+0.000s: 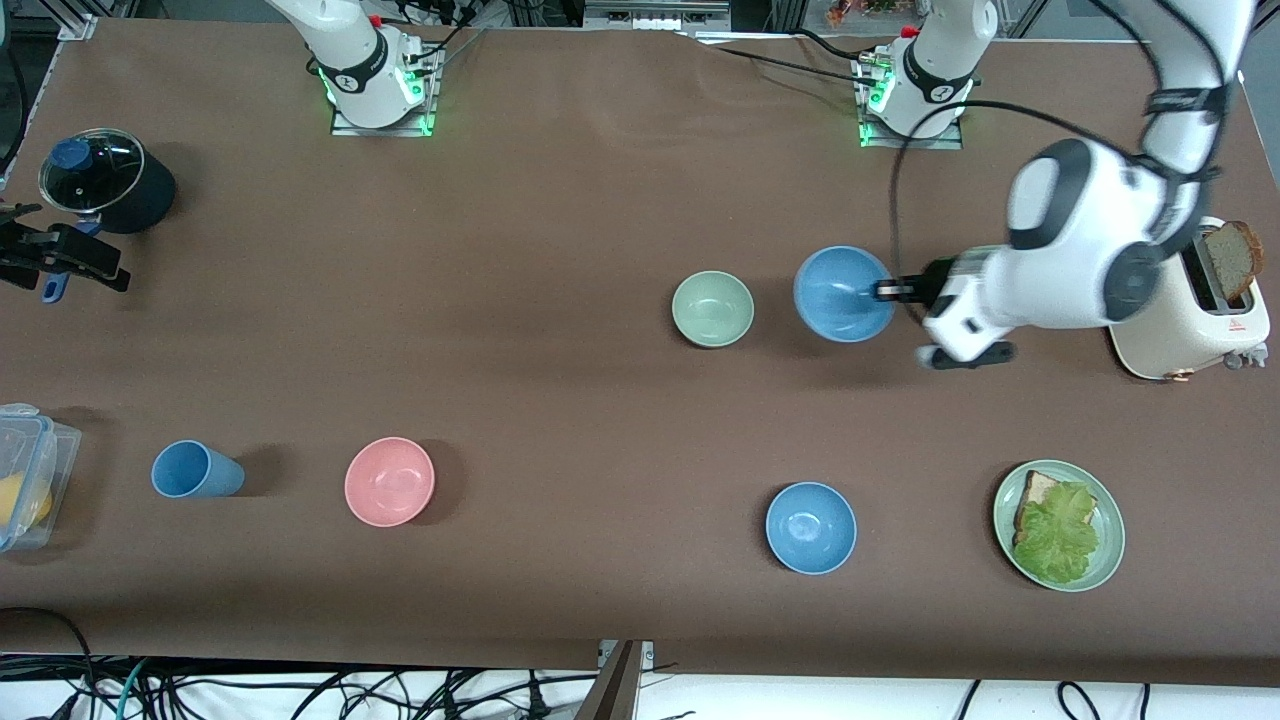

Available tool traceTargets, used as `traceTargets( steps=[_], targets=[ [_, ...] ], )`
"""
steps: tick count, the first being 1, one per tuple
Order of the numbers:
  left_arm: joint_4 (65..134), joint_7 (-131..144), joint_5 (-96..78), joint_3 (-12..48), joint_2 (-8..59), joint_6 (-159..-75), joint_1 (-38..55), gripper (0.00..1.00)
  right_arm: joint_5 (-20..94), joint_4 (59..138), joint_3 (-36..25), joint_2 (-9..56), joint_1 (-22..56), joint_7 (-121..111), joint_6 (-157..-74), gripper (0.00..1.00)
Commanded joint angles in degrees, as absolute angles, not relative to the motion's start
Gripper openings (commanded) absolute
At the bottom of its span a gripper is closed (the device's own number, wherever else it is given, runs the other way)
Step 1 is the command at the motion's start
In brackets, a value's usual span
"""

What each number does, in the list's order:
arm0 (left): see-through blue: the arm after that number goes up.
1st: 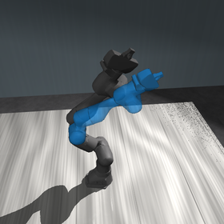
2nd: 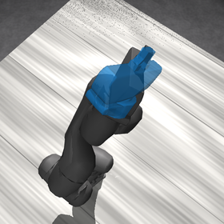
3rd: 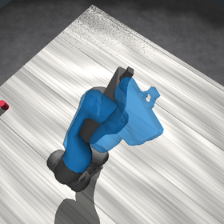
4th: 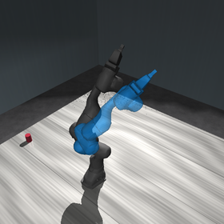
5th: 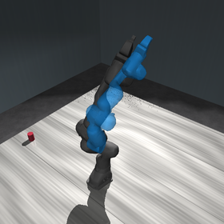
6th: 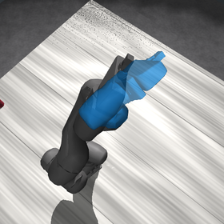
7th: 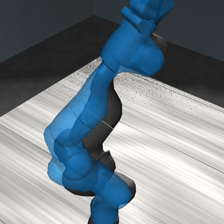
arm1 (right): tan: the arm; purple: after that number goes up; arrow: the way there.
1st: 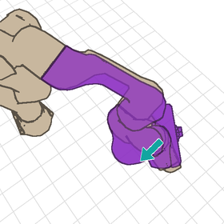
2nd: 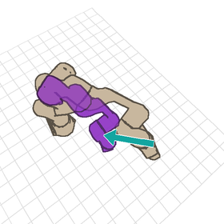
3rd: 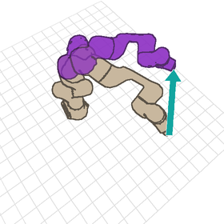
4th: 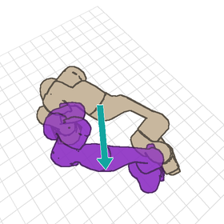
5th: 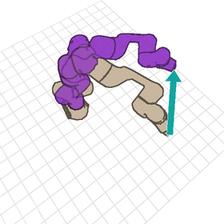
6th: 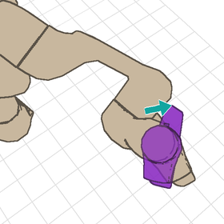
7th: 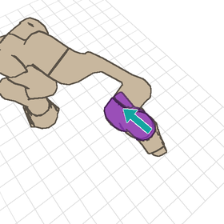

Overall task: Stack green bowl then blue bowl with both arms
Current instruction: 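Lift and carry the blue bowl over the green bowl with the left gripper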

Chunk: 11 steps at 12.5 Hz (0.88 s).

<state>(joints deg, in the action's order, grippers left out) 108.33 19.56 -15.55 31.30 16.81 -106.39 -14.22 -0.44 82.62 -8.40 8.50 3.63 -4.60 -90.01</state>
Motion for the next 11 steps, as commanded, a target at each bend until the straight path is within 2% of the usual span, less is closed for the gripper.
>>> traceTargets(
  steps=[1,5,11],
  targets=[
    [107.8,24.7,-16.3,32.8,20.9,-112.3,-9.3,0.00,-1.1,82.9,-7.7,8.0,2.9,-5.4,-89.8,1.00],
    [111.3,28.4,-16.1,32.7,24.5,-124.2,-2.8,0.00,-1.1,82.9,-7.7,8.0,2.9,-5.4,-90.0,1.00],
    [119.7,27.3,-15.4,33.1,19.6,-125.9,-2.6,0.00,-1.3,82.9,-7.7,8.1,2.9,-5.4,-90.1,1.00]
  ],
)
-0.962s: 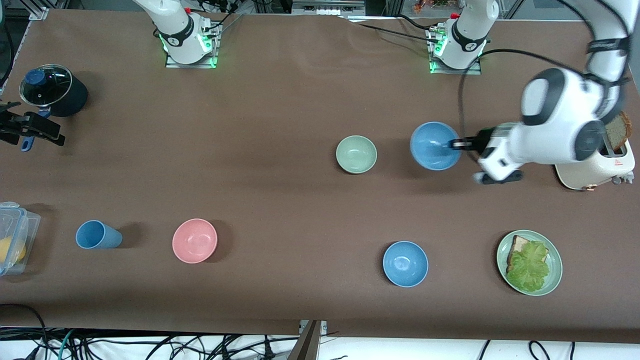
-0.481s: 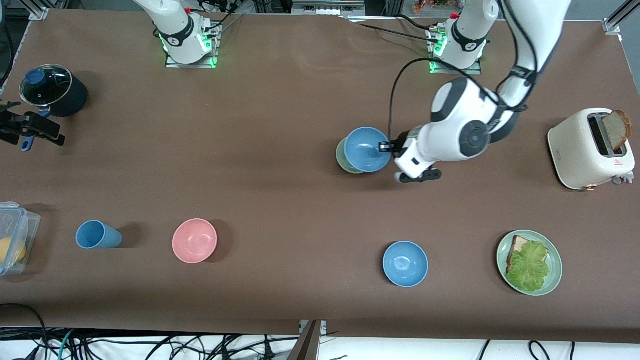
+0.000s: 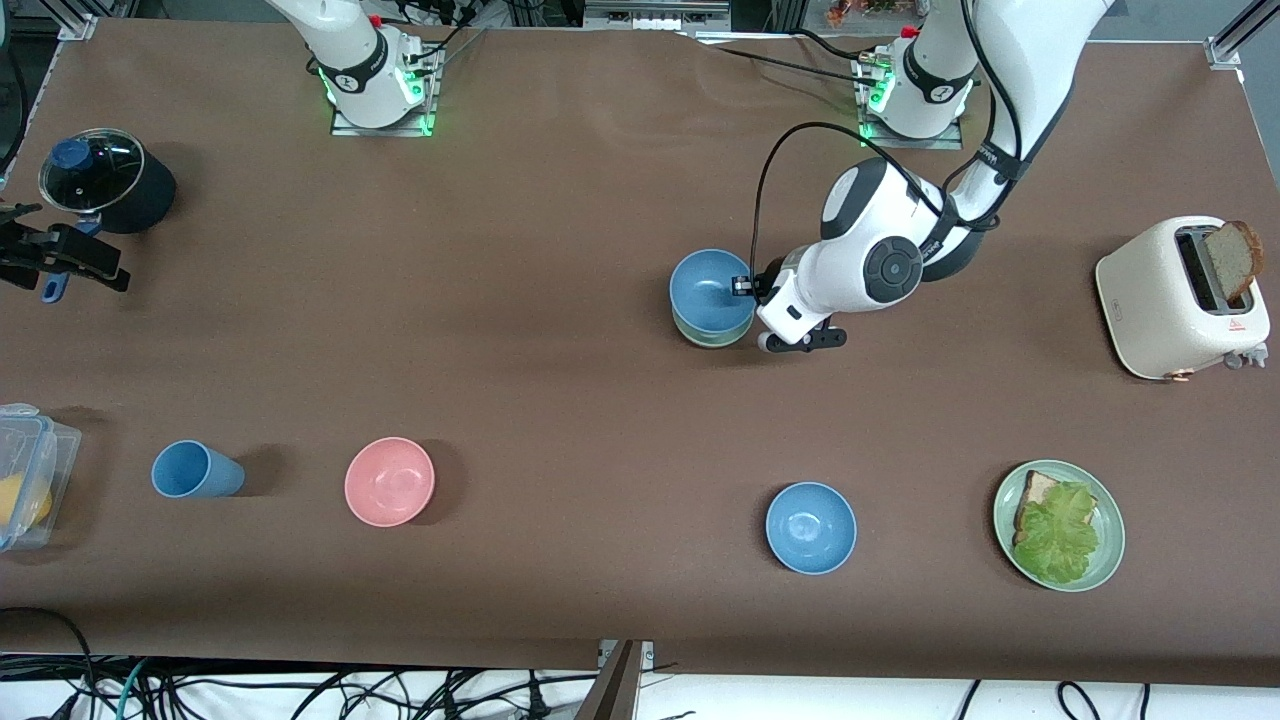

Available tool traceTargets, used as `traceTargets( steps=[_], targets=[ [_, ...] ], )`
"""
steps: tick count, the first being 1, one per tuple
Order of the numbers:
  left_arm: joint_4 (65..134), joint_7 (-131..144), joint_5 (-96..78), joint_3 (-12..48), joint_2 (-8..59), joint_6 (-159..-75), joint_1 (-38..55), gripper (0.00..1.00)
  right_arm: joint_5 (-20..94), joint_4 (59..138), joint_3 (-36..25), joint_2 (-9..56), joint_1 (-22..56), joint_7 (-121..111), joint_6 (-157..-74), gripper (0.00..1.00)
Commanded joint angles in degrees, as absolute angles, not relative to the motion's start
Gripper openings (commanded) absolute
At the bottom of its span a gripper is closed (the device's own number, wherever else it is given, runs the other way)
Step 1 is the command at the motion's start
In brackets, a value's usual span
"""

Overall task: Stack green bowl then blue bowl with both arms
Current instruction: 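Lower the blue bowl into the green bowl and open the left gripper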

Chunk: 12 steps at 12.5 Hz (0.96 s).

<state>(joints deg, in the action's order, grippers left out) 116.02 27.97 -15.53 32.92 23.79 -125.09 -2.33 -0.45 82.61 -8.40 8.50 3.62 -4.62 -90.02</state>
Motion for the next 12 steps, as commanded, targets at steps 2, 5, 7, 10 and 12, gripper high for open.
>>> traceTargets(
  steps=[2,5,7,10,12],
  targets=[
    [119.7,27.3,-15.4,33.1,19.9,-126.0,-2.6,0.00,-1.4,82.8,-7.7,8.2,2.9,-5.4,-90.0,1.00],
    [119.7,27.0,-15.4,33.0,20.8,-127.5,-2.5,0.00,-1.4,82.8,-7.7,8.2,2.9,-5.4,-90.1,1.00],
    [119.5,27.0,-15.4,33.0,22.3,-129.1,-2.5,0.00,-1.4,82.8,-7.7,8.2,2.9,-5.4,-90.1,1.00],
    [119.2,27.2,-15.4,33.0,23.6,-129.9,-1.8,0.00,-1.4,82.8,-7.7,8.2,2.9,-5.4,-90.1,1.00],
    [119.0,27.2,-15.4,33.0,23.7,-130.3,-1.6,0.00,-1.4,82.8,-7.7,8.2,2.9,-5.4,-90.1,1.00]
  ],
)
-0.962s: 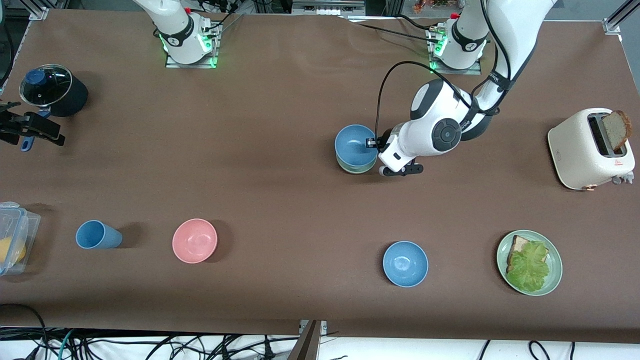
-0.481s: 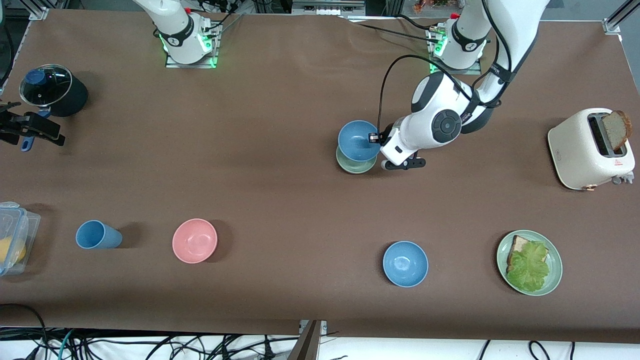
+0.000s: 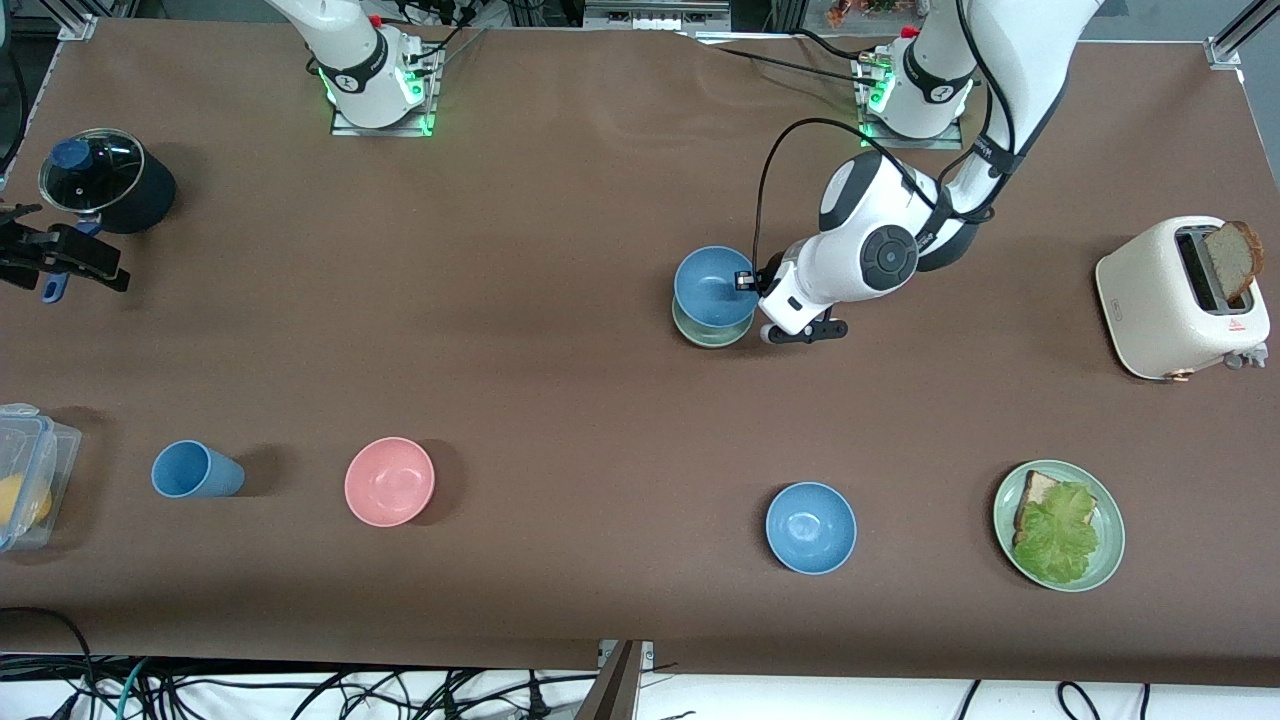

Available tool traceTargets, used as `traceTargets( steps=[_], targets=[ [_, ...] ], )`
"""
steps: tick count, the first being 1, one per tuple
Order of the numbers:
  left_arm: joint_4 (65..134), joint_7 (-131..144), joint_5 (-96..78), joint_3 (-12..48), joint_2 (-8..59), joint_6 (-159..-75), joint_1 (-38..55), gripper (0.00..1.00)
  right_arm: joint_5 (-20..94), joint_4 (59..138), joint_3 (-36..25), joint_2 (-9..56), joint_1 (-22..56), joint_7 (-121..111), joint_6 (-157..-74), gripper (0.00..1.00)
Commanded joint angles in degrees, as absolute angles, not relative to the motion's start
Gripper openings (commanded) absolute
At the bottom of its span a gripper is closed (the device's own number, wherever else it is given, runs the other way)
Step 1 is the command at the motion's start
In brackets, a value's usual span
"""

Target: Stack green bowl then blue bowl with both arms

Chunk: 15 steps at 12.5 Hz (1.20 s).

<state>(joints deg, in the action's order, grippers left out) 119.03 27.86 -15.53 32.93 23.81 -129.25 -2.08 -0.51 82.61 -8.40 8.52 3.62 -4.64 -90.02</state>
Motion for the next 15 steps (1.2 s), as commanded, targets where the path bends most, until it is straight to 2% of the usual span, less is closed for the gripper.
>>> traceTargets(
  steps=[1,5,6,7,8,10,12,15],
  targets=[
    [119.0,27.2,-15.4,32.9,24.3,-130.8,-1.6,0.00,-1.4,82.8,-7.7,8.2,2.9,-5.4,-90.2,1.00],
    [118.9,27.2,-15.4,32.5,26.7,-132.5,-1.6,0.00,-1.4,82.8,-7.7,8.3,2.7,-5.4,-90.1,1.00],
    [118.8,27.5,-15.4,32.4,26.9,-132.5,-1.6,0.04,-1.4,82.8,-7.7,8.3,2.9,-5.4,-90.2,1.00],
    [118.8,27.9,-15.4,32.0,26.9,-132.5,-1.6,0.62,-1.5,82.8,-7.7,8.3,2.9,-5.4,-90.2,1.00],
    [118.8,28.0,-15.4,32.0,26.5,-131.9,-1.8,1.00,-1.5,82.8,-7.7,8.3,2.9,-5.4,-90.2,1.00],
    [118.0,29.9,-15.5,32.0,25.0,-128.9,-2.6,1.00,-1.4,82.8,-7.7,8.3,2.9,-5.4,-90.2,1.00],
    [115.3,30.1,-15.4,31.3,21.8,-121.5,-2.7,1.00,-1.4,82.8,-7.7,8.3,2.9,-5.4,-90.2,1.00],
    [109.2,29.4,-14.6,26.4,18.2,-110.1,-5.2,1.00,-1.4,82.8,-7.7,8.3,2.9,-5.4,-90.2,1.00]
  ],
)
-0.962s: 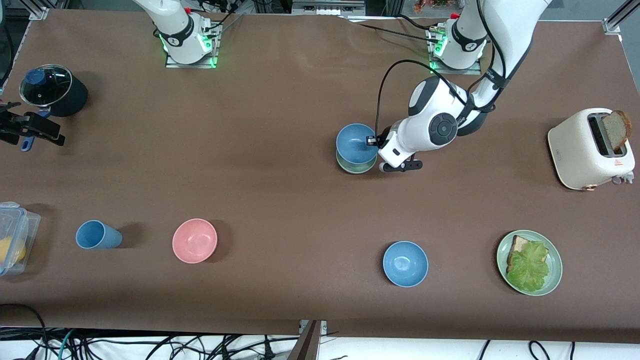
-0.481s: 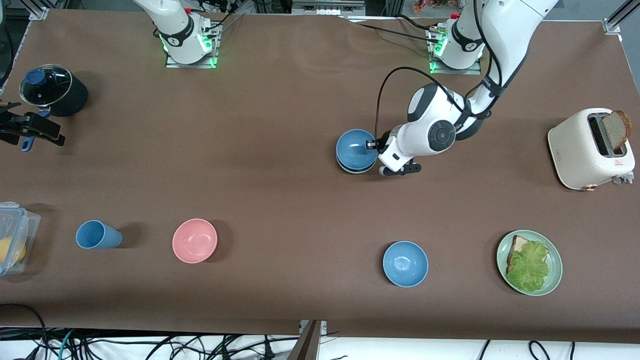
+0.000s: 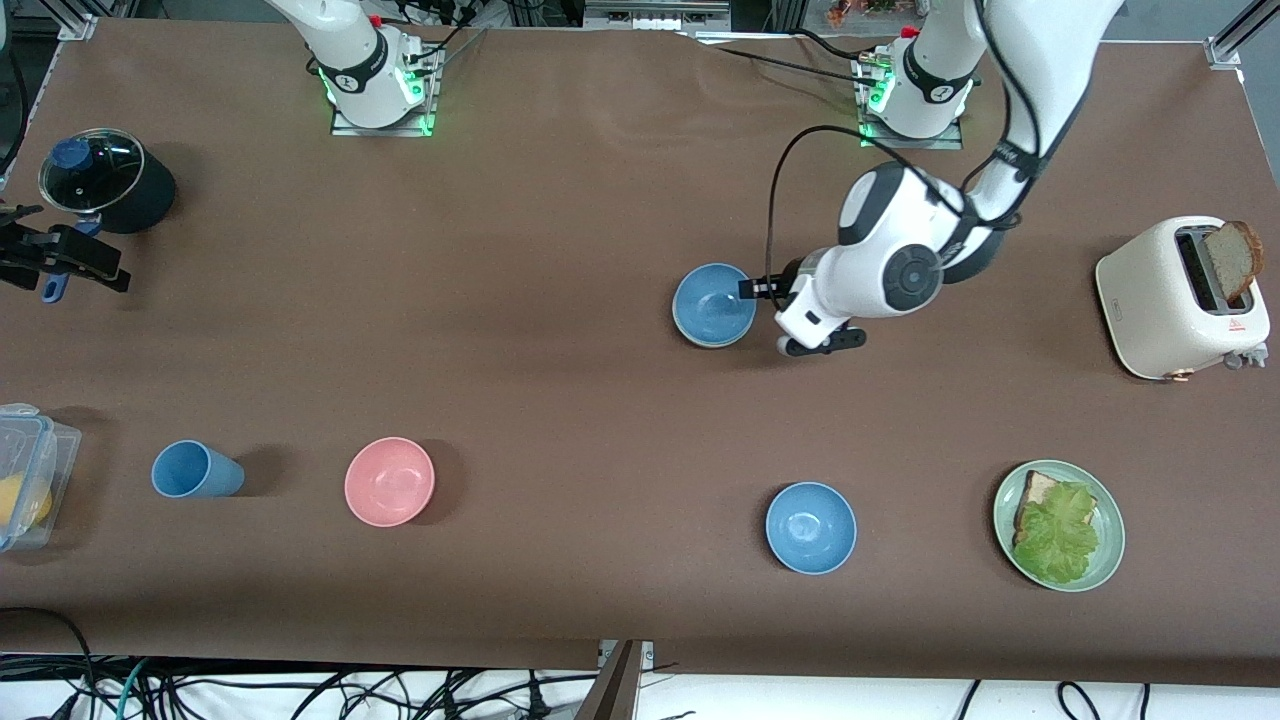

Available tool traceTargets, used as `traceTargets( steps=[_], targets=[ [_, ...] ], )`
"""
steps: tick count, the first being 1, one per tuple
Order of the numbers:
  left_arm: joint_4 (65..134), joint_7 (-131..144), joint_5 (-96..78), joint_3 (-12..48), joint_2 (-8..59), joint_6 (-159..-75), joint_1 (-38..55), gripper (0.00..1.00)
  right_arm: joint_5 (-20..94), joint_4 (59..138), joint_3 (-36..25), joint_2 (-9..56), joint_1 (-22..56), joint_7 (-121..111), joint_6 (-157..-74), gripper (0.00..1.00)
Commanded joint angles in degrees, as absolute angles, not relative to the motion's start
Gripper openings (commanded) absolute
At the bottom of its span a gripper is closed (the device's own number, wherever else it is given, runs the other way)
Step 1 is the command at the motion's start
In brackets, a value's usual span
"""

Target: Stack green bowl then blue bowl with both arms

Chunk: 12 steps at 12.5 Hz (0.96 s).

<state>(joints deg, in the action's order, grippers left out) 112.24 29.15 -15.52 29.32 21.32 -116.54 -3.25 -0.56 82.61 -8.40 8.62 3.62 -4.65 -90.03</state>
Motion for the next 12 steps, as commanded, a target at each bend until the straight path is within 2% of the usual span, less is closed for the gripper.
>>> traceTargets(
  steps=[1,3,5,7,10,12],
  targets=[
    [106.6,26.9,-12.0,24.8,17.9,-106.3,-7.1,1.00,-1.4,82.8,-7.7,8.3,2.9,-5.4,-90.2,1.00],
    [101.0,18.6,-7.6,24.6,16.4,-99.9,-12.0,1.00,-1.4,82.8,-7.7,8.3,2.9,-5.4,-90.2,1.00],
    [99.5,13.1,-2.2,24.8,12.4,-99.2,-16.2,0.99,-1.4,82.8,-7.7,8.3,2.7,-5.4,-90.2,1.00],
    [97.3,9.6,2.4,25.0,9.0,-98.3,-16.7,0.99,-1.4,82.8,-7.7,8.3,2.7,-5.4,-90.1,1.00],
    [89.0,9.7,4.3,25.3,9.1,-92.5,-16.5,1.00,-1.4,82.8,-7.7,8.3,2.7,-5.4,-90.1,1.00],
    [88.5,9.6,4.3,25.2,8.8,-92.1,-16.6,1.00,-1.4,82.8,-7.7,8.3,2.7,-5.4,-90.1,1.00]
  ],
)
